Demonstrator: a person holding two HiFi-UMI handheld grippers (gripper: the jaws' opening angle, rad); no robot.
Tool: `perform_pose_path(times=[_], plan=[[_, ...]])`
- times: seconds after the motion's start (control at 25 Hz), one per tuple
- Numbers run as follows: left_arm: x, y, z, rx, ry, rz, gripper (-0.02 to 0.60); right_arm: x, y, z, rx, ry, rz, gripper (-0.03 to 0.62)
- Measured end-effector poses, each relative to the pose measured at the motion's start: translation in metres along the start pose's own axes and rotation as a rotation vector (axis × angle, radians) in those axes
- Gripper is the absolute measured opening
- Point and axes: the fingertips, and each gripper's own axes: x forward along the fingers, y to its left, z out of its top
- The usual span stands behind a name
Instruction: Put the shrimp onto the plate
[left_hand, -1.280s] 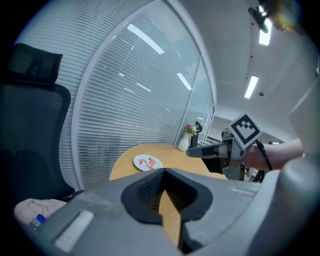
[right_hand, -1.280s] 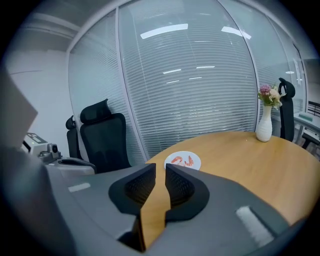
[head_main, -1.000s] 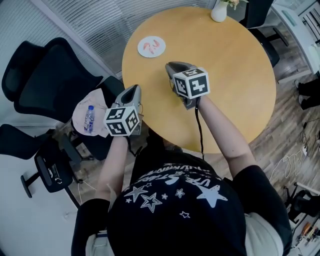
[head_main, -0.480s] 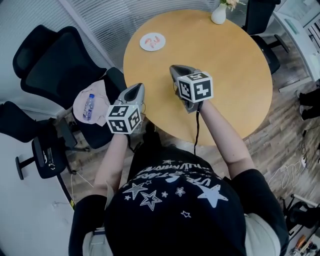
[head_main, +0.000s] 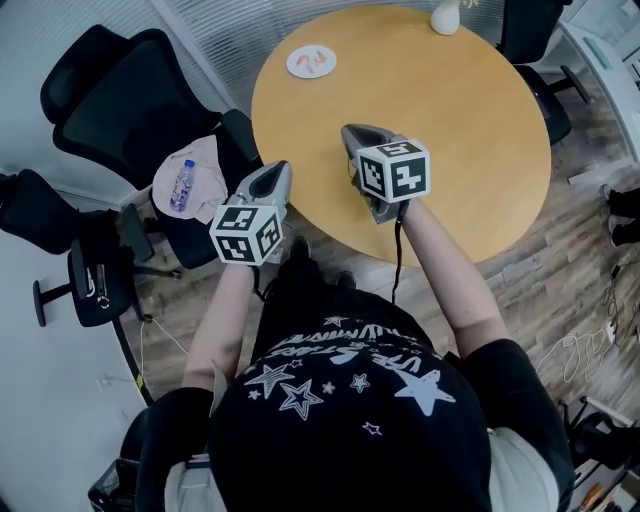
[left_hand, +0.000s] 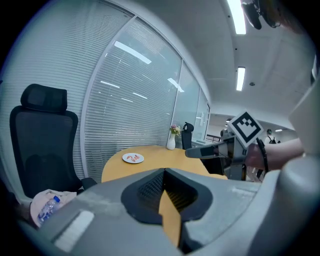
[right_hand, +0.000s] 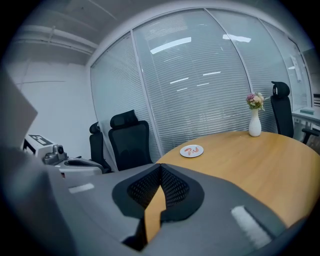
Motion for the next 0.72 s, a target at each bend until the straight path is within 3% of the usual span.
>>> perform_pose_path(times=[0.48,0.72], plan=[[0.013,-0.008,-0.011,-0.004,0.029,-0.034,0.002,-0.010,-0.021,-0.022,0.078,0.005,-0.018,0.002],[0.004,-0.003,-0.015,-0.011,0.033,-0.055,0.002,-0.004,-0.005,-0.027,0.081,0.010,-0.032,0.002]])
